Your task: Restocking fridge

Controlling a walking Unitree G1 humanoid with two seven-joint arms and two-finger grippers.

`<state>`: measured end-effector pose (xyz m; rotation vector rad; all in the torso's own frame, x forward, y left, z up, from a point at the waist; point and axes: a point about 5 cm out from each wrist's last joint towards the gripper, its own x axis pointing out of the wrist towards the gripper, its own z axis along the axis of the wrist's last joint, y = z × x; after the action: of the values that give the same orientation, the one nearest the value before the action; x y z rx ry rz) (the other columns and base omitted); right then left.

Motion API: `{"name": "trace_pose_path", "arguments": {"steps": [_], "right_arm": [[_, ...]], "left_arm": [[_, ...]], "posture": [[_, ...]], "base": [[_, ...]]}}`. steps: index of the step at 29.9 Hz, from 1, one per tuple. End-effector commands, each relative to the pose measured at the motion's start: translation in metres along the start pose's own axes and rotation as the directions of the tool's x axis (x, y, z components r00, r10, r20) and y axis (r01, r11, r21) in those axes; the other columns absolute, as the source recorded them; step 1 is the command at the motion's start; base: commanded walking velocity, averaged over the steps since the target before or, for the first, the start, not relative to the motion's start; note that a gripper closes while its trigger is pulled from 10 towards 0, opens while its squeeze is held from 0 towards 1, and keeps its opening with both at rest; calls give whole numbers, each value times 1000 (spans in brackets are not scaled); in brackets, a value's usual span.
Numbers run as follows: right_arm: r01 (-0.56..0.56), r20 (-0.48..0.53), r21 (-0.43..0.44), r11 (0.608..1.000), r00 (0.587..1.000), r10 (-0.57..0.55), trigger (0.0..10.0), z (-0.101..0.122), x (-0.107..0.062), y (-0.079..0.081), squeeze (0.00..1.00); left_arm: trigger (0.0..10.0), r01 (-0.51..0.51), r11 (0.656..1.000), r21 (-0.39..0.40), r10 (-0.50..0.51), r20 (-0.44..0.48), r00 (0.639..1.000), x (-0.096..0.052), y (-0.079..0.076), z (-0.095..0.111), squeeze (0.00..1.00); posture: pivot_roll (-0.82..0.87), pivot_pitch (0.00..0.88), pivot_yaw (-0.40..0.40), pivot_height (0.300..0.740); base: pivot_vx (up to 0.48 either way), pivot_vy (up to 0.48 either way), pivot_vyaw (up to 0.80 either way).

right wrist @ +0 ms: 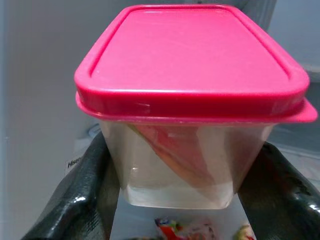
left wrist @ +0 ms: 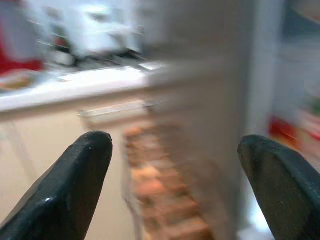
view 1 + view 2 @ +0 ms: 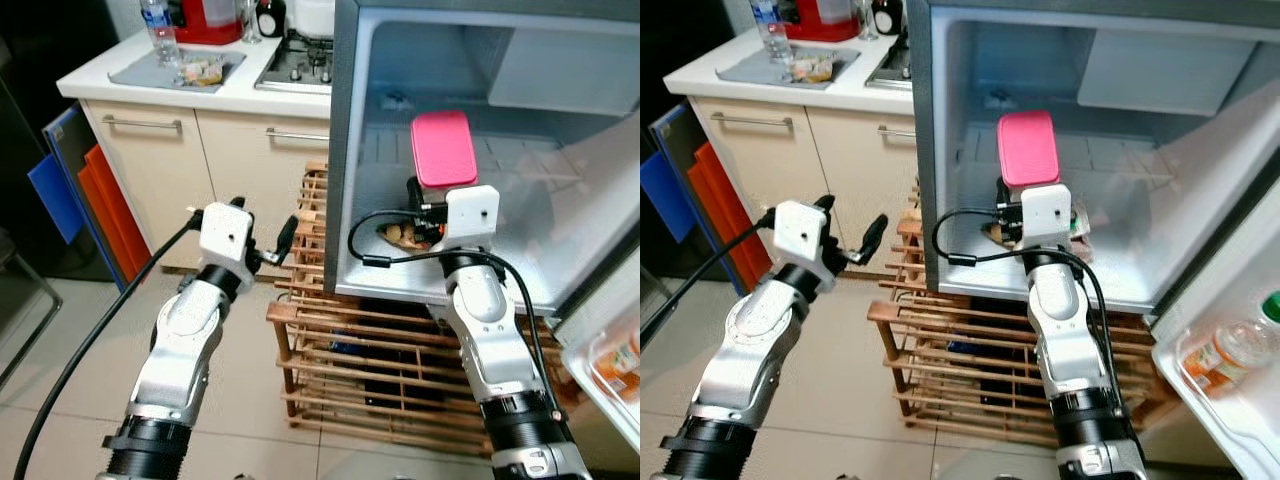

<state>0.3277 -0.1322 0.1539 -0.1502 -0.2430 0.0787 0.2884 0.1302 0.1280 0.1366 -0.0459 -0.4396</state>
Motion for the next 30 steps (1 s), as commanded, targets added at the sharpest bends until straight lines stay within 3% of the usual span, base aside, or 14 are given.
{"name": "trace_pose_path", "arguments": {"steps": [1,5,9,18,19,25,27,30], "right_arm": [[6,11,10,1000,1000,-6,0,2,7,0,0],[-11,11,-3,1000,1000,11,0,6,23,11,0],[-10,15,-15,1000,1000,11,0,11,34,16,0],[28,15,-53,998,1000,-27,0,26,67,29,0],[24,13,-58,998,1000,-24,0,30,72,35,0],[42,39,-78,996,998,-39,0,42,83,43,0],[50,54,-62,997,997,-47,0,44,84,43,0],[63,84,-32,998,995,-60,0,39,75,42,0]], "left_arm": [[10000,131,991,-5,-131,-16,991,0,-18,-1,0],[10000,261,965,29,-260,-7,965,2,-32,3,0],[10000,294,955,31,-294,-6,956,1,-36,5,0],[10000,262,965,8,-262,-5,965,-20,-31,9,0],[10000,272,962,2,-272,7,962,-32,-32,13,0],[10000,289,957,-3,-289,-3,957,-53,-34,16,0],[10000,270,963,6,-270,2,963,-52,-33,19,0],[10000,178,984,26,-178,22,984,-40,-23,24,0]], "posture": [[-92,0,3,740],[-71,0,-6,740],[-67,0,-10,740],[-8,0,-19,740],[27,0,-21,740],[64,23,-41,740],[62,5,-49,740],[50,0,-56,740]], "base": [[0,0,0],[0,0,0],[0,0,0],[0,0,0],[0,0,0],[0,0,0],[0,0,0],[0,0,0]]}}
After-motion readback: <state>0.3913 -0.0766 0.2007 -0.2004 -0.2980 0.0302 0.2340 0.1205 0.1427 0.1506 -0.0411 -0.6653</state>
